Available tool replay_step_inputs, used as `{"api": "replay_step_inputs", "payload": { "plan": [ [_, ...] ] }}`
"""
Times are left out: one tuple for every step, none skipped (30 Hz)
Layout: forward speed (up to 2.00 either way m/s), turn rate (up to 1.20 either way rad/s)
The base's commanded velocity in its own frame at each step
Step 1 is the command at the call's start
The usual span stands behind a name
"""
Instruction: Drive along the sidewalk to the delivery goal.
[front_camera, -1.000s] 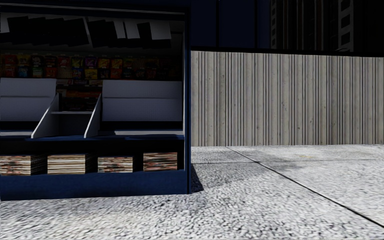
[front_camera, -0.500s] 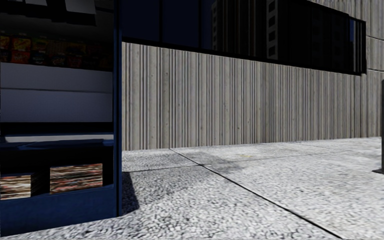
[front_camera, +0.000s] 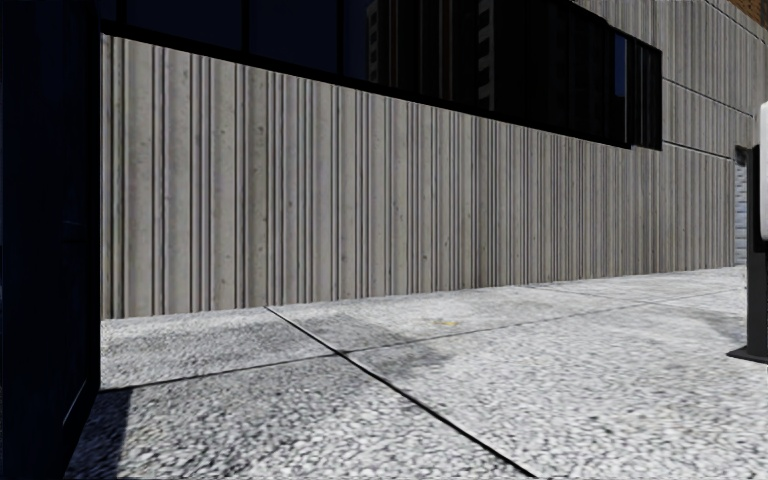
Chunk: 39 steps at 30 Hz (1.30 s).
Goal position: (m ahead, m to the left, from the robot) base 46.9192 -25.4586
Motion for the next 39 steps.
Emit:
{"api": "replay_step_inputs", "payload": {
  "plan": [
    [1.54, -0.65],
    [1.54, -0.67],
    [1.54, -0.67],
    [1.54, -0.67],
    [1.54, -0.67],
    [1.54, -0.67],
    [1.54, -0.67],
    [1.54, -0.67],
    [1.54, -0.67],
    [1.54, -0.67],
    [1.54, -0.67],
    [1.54, -0.67],
    [1.54, -0.67],
    [1.54, -0.67],
    [1.54, -0.67],
    [1.54, -0.67],
    [1.54, -0.67],
    [1.54, -0.67],
    [1.54, -0.64],
    [1.54, -0.59],
    [1.54, -0.59],
    [1.54, -0.45],
    [1.54, -0.24],
    [1.54, 0.0],
    [1.54, 0.0],
    [1.54, 0.0],
    [1.54, 0.0],
    [1.54, 0.0],
    [1.54, 0.0],
    [1.54, 0.0],
    [1.54, 0.0],
    [1.54, 0.0],
    [1.54, 0.0],
    [1.54, 0.0],
    [1.55, 0.0],
    [1.55, 0.0],
    [1.55, -0.04],
    [1.55, -0.15],
    [1.55, -0.22]
  ]
}}
